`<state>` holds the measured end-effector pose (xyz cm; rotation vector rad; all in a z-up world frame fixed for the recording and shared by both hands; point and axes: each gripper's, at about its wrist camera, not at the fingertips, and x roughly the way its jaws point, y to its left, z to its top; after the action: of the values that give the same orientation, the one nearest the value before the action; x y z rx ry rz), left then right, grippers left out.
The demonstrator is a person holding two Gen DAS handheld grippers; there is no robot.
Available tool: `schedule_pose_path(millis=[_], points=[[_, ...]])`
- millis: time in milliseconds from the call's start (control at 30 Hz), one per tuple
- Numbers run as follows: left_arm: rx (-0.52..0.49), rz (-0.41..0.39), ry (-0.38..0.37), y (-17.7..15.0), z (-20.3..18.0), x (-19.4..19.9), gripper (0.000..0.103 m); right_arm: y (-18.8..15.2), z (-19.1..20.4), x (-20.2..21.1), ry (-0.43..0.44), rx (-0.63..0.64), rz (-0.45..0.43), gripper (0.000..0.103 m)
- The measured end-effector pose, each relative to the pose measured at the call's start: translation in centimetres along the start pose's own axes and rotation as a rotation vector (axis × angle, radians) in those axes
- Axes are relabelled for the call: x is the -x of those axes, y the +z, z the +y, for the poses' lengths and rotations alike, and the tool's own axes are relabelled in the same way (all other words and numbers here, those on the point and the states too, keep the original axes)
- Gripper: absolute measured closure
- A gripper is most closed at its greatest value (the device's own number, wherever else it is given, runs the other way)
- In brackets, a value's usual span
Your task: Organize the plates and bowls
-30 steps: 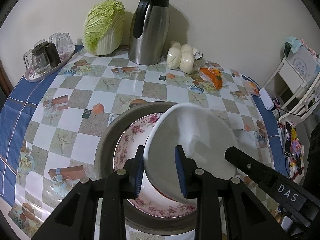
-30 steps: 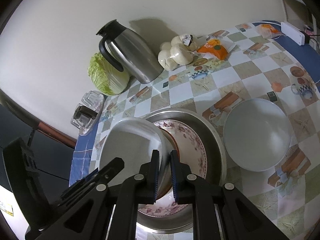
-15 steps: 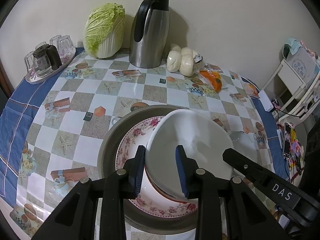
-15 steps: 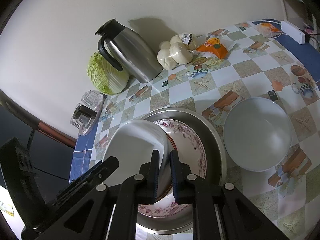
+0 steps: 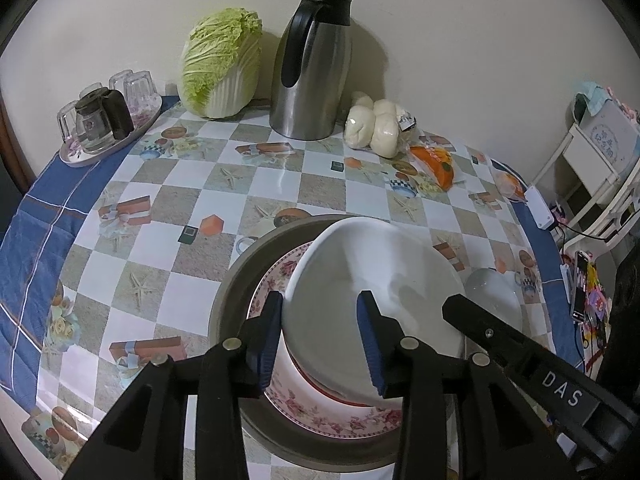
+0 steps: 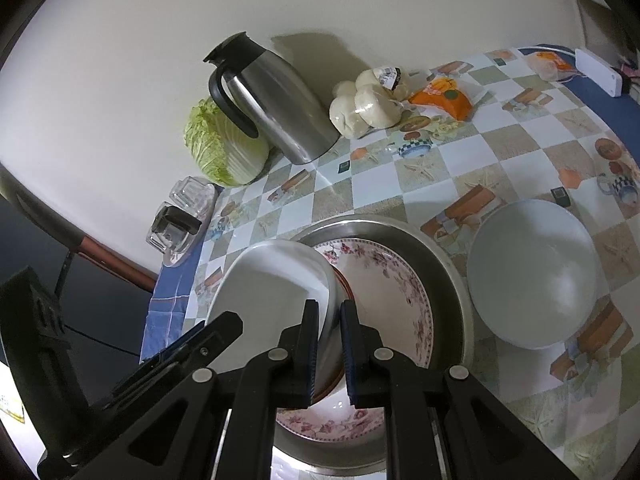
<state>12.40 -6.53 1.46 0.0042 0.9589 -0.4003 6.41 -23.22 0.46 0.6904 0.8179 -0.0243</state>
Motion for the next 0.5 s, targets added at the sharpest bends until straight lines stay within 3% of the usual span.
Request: schedule_pose_path(millis=[500], points=[[-0.004, -0.002, -0.001, 0.30, 0.22, 0.06, 0.061, 0.21, -0.45, -0.27, 0.034, -0.014, 0.014, 0.089]])
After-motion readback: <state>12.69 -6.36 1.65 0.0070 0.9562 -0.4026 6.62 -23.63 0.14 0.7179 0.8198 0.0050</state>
